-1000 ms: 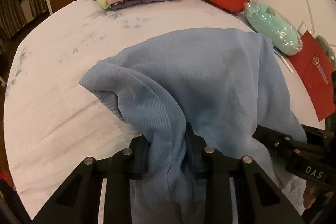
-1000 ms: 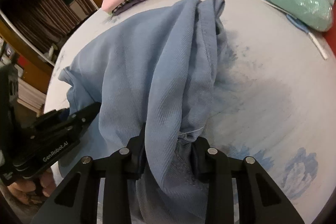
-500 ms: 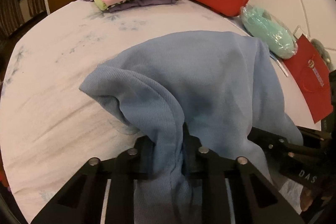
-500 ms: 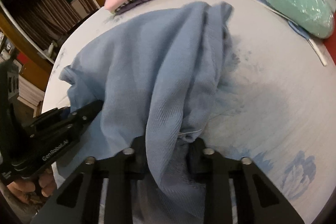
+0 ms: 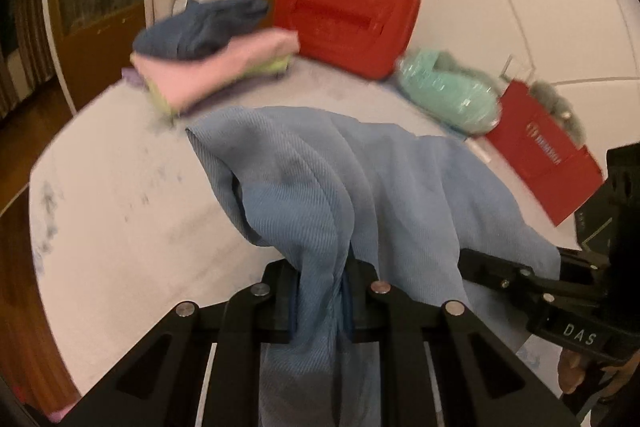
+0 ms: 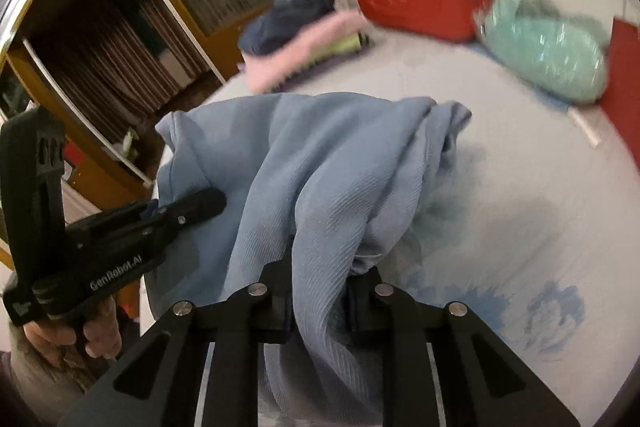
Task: Fold clothes
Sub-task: 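Carry the bundle with both tools toward the stack of folded clothes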
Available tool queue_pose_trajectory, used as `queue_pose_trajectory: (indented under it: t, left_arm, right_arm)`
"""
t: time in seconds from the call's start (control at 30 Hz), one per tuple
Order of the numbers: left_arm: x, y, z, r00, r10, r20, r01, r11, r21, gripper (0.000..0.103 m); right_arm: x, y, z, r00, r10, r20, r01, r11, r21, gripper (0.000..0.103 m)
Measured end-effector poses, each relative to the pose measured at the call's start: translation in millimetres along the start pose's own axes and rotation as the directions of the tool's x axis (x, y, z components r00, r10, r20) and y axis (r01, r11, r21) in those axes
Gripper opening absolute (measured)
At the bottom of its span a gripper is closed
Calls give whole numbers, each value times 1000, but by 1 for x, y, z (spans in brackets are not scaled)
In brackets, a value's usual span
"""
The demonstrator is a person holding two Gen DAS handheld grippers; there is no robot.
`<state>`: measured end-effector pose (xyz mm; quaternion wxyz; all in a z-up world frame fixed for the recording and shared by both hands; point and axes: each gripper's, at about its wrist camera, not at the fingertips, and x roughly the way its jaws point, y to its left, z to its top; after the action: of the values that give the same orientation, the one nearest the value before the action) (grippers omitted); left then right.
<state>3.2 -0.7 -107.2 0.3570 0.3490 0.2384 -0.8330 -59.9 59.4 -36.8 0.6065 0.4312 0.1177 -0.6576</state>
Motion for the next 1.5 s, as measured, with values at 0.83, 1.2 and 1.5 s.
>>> queue_pose_trajectory:
  t: [0.83,1.2,1.5]
  left_arm:
    - [6,118,207,969,-247,11,235,935,265,15]
    - [62,198,428,944,-328,17,282,835,473,18]
    - [223,256,436,979,-135,-153,194,846,496,32]
  right_arm:
    - [8,108,132,957,-180,227,159,981,107,18]
    - [67,170,313,848,-316,427,249,946,206,18]
    - [211,139,329,898,-366,246,278,903,327,25]
